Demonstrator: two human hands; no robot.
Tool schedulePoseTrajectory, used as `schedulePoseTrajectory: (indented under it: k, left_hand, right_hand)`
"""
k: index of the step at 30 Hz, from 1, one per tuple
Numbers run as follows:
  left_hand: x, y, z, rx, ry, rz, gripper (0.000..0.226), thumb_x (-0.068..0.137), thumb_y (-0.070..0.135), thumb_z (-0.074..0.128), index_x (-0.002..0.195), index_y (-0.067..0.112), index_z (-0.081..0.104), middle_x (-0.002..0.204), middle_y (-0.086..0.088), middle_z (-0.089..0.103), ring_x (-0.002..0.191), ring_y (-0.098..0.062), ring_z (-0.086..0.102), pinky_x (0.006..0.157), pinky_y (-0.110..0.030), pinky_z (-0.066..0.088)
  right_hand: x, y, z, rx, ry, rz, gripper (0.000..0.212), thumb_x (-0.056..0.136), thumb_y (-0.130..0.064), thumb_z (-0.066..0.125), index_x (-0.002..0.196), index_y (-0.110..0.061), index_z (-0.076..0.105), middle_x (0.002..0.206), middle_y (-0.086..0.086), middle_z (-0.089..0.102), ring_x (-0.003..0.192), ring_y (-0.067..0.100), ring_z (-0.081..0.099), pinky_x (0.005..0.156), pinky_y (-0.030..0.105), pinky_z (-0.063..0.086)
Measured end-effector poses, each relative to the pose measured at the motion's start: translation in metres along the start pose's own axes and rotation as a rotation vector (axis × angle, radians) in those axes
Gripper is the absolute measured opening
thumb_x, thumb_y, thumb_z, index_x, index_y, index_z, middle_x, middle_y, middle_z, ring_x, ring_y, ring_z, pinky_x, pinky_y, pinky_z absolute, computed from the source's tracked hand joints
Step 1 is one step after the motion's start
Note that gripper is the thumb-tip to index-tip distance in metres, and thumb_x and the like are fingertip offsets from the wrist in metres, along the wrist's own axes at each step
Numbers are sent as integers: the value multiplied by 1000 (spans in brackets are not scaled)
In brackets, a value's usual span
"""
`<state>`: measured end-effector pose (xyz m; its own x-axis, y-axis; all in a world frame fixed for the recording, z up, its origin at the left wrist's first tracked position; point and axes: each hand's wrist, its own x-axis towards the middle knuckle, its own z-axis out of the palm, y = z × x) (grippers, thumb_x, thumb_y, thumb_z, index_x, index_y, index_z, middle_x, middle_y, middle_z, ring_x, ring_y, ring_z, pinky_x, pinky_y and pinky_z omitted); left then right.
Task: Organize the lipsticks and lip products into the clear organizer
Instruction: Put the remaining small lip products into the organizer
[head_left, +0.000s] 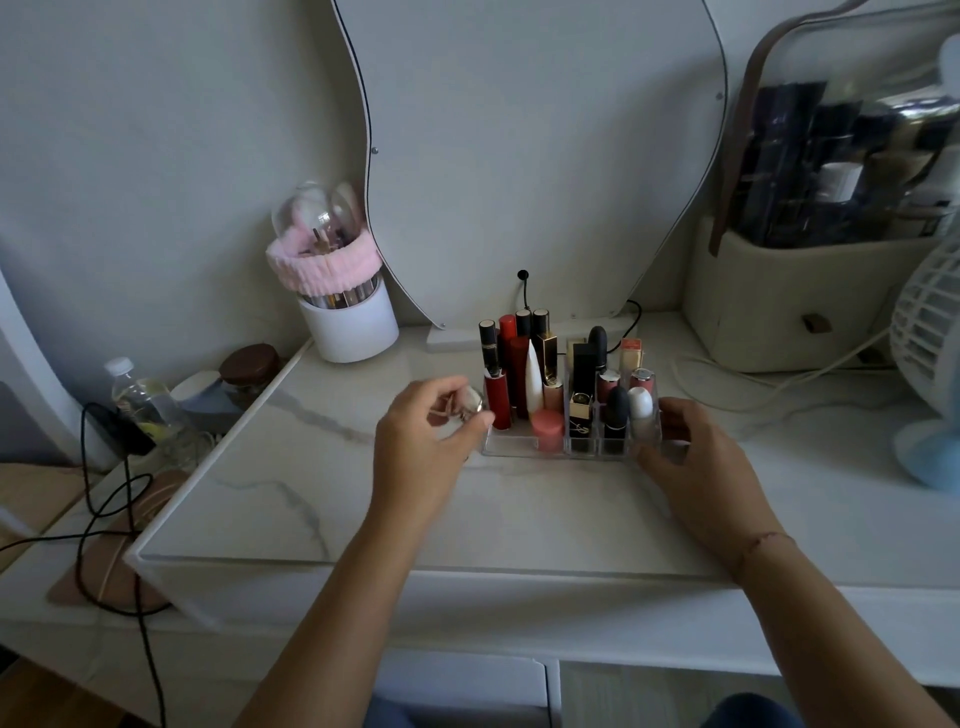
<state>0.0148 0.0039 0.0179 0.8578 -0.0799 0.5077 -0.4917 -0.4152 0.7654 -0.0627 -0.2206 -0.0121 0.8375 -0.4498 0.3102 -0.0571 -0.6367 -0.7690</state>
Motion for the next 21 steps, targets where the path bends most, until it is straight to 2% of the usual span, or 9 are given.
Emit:
schedulePoseTrajectory:
  k: [6, 9, 12, 17, 21]
  left_hand:
    - [21, 22, 21, -33, 66, 124, 33, 70, 11, 77, 100, 16, 64, 87, 4, 64, 85, -12, 60, 80, -21, 50]
    - [19, 16, 31, -13, 55, 125, 36, 69, 11, 79, 101, 18, 62, 90, 9, 62, 86, -13, 62, 79, -21, 51]
    - [10, 6, 37, 44, 40, 154, 38, 68, 10, 79, 100, 17, 61, 96, 4, 61, 86, -13, 61, 77, -20, 51]
    - [-5, -7, 40, 162, 11, 167, 39, 67, 11, 80, 101, 14, 62, 101, -3, 61, 93, -18, 60, 80, -29, 52]
    - [-7, -9, 42, 196, 15, 104, 40, 67, 15, 80, 102, 15, 60, 101, -3, 64, 94, -19, 58, 79, -33, 51]
  right_hand:
    - [-1, -1, -1, 4, -6, 2, 46, 85, -33, 61, 125, -15, 49, 116, 6, 62, 98, 18, 55, 80, 29, 45]
    - [-1, -1, -1, 12, -2, 3, 46, 85, -33, 60, 125, -15, 49, 117, 5, 61, 101, 19, 56, 83, 30, 45]
    - [-1, 0, -1, 6, -11, 5, 48, 84, -31, 61, 127, -14, 48, 119, 6, 61, 102, 19, 55, 83, 29, 45]
    - [1, 1, 0, -4, -5, -1, 48, 84, -30, 62, 126, -14, 48, 119, 6, 60, 99, 15, 53, 82, 28, 45]
    - [0, 2, 0, -1, -2, -6, 47, 83, -30, 62, 126, -14, 48, 118, 7, 61, 99, 16, 53, 82, 28, 44]
